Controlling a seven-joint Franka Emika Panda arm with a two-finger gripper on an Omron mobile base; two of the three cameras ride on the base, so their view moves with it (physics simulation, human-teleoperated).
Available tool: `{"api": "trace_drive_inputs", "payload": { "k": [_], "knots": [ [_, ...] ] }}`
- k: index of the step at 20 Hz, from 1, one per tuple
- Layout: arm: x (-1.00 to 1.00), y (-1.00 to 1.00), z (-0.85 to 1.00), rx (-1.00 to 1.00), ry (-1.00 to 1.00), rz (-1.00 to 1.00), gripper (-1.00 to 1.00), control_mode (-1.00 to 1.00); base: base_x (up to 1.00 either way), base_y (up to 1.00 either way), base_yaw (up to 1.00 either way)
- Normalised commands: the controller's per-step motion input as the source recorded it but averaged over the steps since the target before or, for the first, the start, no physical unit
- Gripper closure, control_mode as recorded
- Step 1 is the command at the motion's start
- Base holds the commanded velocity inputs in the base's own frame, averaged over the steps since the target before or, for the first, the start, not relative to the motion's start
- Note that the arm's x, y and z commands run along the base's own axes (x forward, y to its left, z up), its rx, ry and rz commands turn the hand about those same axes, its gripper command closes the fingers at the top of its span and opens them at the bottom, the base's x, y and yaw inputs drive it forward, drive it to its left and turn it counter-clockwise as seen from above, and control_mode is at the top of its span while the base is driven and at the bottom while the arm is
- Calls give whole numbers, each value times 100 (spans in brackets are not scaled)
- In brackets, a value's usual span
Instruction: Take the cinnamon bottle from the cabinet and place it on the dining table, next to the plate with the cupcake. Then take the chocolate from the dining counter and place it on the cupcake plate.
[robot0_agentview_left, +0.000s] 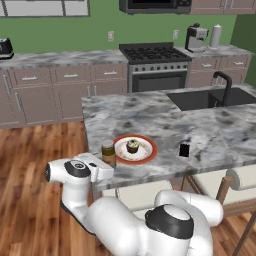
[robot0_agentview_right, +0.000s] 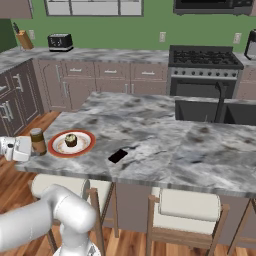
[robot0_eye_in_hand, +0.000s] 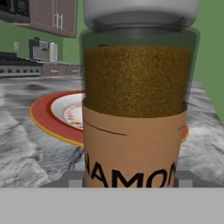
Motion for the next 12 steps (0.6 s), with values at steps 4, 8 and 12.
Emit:
{"api": "trace_drive_inputs", "payload": {
  "k": [4, 8, 12],
  "knots": [
    [1, 0, -23, 0, 0, 0, -100, -100, 0, 0, 0],
    [-1, 0, -15, 0, 0, 0, -100, -100, 0, 0, 0],
    [-2, 0, -6, 0, 0, 0, -100, -100, 0, 0, 0]
  ]
}}
